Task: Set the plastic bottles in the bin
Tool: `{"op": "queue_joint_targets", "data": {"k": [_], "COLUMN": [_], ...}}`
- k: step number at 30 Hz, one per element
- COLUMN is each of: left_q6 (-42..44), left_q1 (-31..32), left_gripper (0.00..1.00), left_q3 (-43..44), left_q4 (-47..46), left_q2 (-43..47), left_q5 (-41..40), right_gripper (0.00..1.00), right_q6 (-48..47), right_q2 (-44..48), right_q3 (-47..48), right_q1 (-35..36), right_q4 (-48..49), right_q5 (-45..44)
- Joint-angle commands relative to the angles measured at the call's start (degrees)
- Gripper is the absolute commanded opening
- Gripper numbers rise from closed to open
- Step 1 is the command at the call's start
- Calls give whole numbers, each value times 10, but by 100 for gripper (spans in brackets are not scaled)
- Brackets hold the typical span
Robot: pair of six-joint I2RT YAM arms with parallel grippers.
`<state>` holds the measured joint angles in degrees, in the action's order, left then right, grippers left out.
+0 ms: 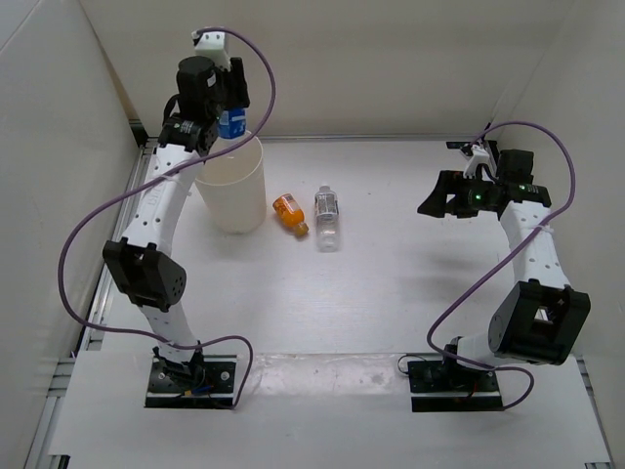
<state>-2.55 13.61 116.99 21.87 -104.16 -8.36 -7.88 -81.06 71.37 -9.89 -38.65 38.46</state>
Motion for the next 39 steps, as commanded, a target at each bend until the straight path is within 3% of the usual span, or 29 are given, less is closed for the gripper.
{"op": "queue_joint_targets", "data": {"k": [1,8,12,14,18,20,23,27,28,31,32,36,39], "left_q6": [-40,-41,-37,-26,21,40,30,-3,-13,-74,-98,-91,-46], "left_q1": [-4,-21,-28,-31,-45,-60,-103,-130,-130,-132,-132,-132,-155], "left_gripper": [65,69,93,100,100,100,100,100,100,100,100,100,100], "left_q3": [-34,-94,-130,-138,-134,-146,-242,-408,-479,-582,-598,-670,-652], "left_q4": [-22,-18,-33,-36,-17,2,26,21,26,42,46,35,49], "left_q2": [33,52,83,100,144,160,215,345,378,454,470,527,512], "left_q5": [16,15,-13,-31,-46,-78,-103,-77,-78,-91,-100,-103,-99], "right_gripper": [90,90,90,90,90,90,90,90,90,90,90,90,90], "right_q6": [1,10,17,19,1,-21,-7,8,2,-70,-119,-163,-163], "right_q2": [-1,3,11,13,18,29,40,42,42,44,47,36,-2], "right_q3": [17,36,49,54,56,41,12,-3,-3,-8,-16,-32,-19], "right_q1": [-4,0,14,24,44,50,79,115,121,210,228,303,348], "right_q4": [11,1,8,14,16,30,76,117,118,127,145,197,226], "right_q5": [15,21,20,26,25,68,10,-12,-16,-57,-71,-92,-73]}}
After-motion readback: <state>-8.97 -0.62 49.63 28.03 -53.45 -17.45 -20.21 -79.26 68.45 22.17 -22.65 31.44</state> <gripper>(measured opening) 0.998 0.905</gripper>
